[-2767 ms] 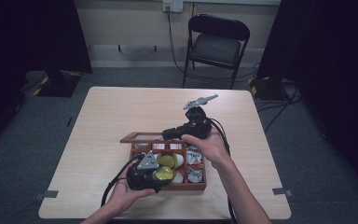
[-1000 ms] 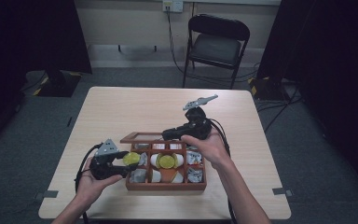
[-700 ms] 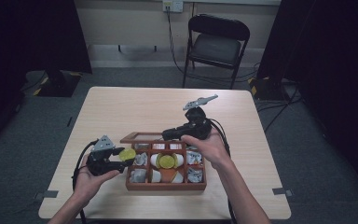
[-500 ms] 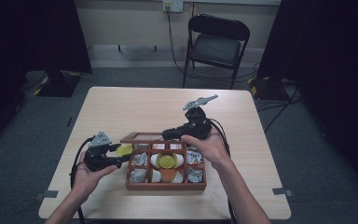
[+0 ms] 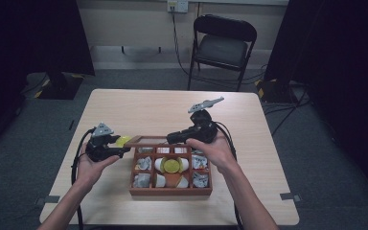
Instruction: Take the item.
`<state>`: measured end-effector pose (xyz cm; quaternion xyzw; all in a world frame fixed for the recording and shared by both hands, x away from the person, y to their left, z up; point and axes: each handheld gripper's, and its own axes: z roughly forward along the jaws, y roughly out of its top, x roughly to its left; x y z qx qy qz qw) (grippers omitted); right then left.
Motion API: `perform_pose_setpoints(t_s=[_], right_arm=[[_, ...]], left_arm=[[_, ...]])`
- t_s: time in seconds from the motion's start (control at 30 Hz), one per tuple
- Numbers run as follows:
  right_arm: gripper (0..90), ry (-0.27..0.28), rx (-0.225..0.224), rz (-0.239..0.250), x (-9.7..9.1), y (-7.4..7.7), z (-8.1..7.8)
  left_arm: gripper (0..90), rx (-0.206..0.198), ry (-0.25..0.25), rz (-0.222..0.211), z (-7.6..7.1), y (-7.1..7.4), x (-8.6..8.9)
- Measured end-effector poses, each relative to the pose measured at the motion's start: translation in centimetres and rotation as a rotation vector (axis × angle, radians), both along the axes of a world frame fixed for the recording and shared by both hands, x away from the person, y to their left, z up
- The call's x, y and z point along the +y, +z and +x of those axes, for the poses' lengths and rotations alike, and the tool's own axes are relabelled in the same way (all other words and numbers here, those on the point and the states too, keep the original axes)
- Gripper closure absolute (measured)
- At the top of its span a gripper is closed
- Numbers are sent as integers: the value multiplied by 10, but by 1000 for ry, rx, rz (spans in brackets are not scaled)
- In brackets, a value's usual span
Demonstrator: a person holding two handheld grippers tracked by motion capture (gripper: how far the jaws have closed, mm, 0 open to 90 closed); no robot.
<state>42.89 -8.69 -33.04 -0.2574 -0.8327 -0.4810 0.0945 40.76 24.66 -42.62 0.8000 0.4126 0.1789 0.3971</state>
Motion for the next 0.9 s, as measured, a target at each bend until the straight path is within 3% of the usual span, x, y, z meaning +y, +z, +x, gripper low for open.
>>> perform_pose_setpoints(t_s=[0.23, 0.33, 0.4, 0.5, 0.77, 0.9], right_arm=[[815, 0, 1, 1, 0, 0, 0], [815, 2, 3, 2, 0, -1, 0], [815, 4, 6, 6, 0, -1, 0], [815, 2, 4, 4, 0, -1, 0], [815, 2, 5, 3, 0, -1, -1], [815, 2, 5, 4, 0, -1, -1]], left_arm=[[382, 35, 16, 11, 18, -15, 0], [382, 55, 17, -2, 15, -22, -2], [383, 57, -2, 34, 12, -23, -4], [383, 66, -9, 48, 10, -28, -2], [382, 128, 29, 49, 12, -46, 9], [382, 119, 18, 72, 13, -48, 7]])
